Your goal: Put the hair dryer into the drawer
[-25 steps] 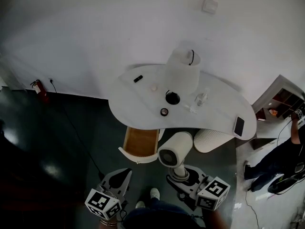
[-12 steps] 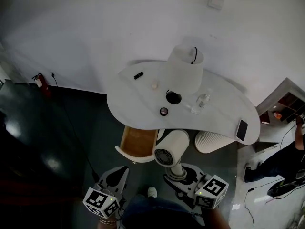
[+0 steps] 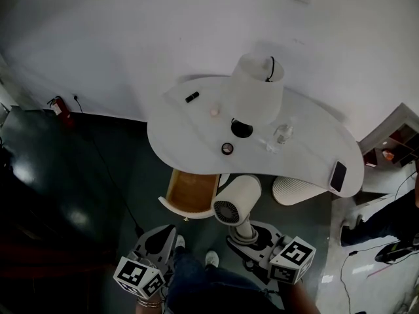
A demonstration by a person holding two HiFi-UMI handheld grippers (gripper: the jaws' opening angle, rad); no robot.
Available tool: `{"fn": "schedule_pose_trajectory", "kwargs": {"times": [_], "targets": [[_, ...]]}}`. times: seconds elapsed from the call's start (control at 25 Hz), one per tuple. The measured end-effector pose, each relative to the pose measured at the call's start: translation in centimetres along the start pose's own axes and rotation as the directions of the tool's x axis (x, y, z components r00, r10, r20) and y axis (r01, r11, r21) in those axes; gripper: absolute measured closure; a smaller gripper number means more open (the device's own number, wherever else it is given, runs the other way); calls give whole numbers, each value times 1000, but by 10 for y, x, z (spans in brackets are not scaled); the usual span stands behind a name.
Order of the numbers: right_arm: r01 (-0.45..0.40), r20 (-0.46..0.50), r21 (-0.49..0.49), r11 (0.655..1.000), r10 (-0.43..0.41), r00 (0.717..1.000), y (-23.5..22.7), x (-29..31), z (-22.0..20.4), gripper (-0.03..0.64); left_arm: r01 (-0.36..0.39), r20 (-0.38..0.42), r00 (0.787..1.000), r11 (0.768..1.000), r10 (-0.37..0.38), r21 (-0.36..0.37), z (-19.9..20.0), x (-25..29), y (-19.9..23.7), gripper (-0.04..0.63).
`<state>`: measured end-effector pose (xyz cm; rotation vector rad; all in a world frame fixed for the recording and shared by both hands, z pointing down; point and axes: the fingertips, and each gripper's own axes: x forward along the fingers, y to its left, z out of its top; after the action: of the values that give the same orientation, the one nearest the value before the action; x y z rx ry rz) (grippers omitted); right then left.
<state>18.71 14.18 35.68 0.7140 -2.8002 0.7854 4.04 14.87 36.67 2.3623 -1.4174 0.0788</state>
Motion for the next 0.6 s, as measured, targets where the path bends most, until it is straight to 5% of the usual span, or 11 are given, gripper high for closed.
{"fn": "schedule_pose_trajectory", "kwargs": {"times": [0.6], "targets": [[61, 6, 6, 998, -61, 998, -17, 23, 18, 393, 73, -35, 997, 997, -72, 17, 19, 33, 35, 578]]}}
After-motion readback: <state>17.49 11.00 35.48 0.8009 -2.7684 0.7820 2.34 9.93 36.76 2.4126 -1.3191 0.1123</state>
